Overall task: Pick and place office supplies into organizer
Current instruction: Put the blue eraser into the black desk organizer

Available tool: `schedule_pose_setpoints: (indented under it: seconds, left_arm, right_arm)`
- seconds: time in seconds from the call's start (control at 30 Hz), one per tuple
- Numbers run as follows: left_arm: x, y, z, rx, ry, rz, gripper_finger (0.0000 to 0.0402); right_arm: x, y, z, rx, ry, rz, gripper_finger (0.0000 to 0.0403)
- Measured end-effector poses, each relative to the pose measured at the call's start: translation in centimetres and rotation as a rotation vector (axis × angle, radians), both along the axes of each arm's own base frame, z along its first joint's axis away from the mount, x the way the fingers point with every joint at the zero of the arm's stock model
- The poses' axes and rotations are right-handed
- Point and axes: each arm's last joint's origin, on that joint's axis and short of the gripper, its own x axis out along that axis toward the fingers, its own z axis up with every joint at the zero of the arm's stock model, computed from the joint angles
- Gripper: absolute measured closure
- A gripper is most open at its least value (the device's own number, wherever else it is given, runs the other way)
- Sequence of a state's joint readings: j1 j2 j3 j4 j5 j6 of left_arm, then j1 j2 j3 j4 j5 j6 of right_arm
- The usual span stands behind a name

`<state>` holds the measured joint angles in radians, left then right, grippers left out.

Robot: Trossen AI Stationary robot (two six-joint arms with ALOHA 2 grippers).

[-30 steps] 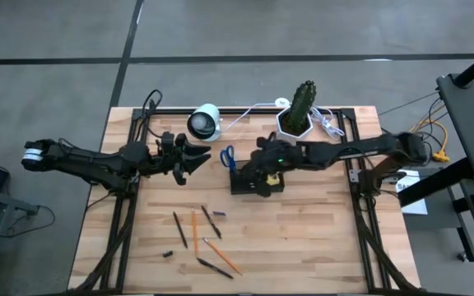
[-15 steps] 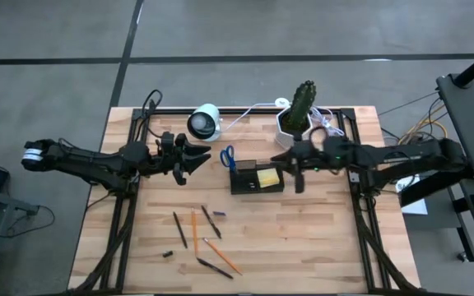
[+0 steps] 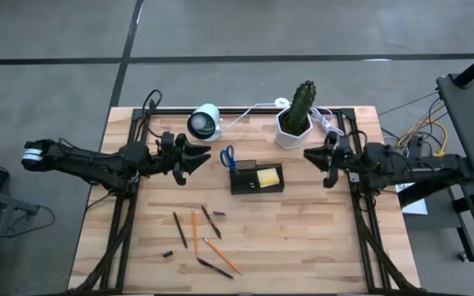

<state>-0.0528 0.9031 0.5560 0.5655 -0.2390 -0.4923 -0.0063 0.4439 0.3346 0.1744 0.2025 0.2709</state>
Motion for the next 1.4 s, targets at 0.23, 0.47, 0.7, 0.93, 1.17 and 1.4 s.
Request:
schedule_pose_setpoints:
  seconds: [0.23,0.47,0.7,0.93,1.17,1.4]
  left_arm:
    - [0.0,0.0,0.0,0.001,0.0,0.0,0.0244]
    - [0.5,0.0,-0.5,0.002,0.024,0.001,0.0244]
    - [1.2,-0.1,-0.6,0.005,0.013,-0.009,0.0244]
    - [2.5,-0.4,-0.6,0.036,0.027,-0.102,0.0237]
    - [4.1,-1.1,-0.4,0.037,0.059,-0.301,0.0226]
    - [5.5,-2.1,-0.3,0.078,0.187,-0.39,0.0226]
  right_arm:
    - [-2.2,-0.1,-2.1,0.042,-0.093,-0.034,0.0349]
    - [-3.0,-0.1,-3.1,0.069,-0.133,-0.04,0.0349]
    - [-2.9,-0.2,-3.2,0.069,-0.121,-0.087,0.0349]
    - [-2.9,-0.3,-3.3,0.076,-0.118,-0.088,0.0349]
    - [-2.9,-0.3,-3.3,0.079,-0.12,-0.088,0.0349]
    - [-2.9,-0.3,-3.3,0.087,-0.121,-0.101,0.0349]
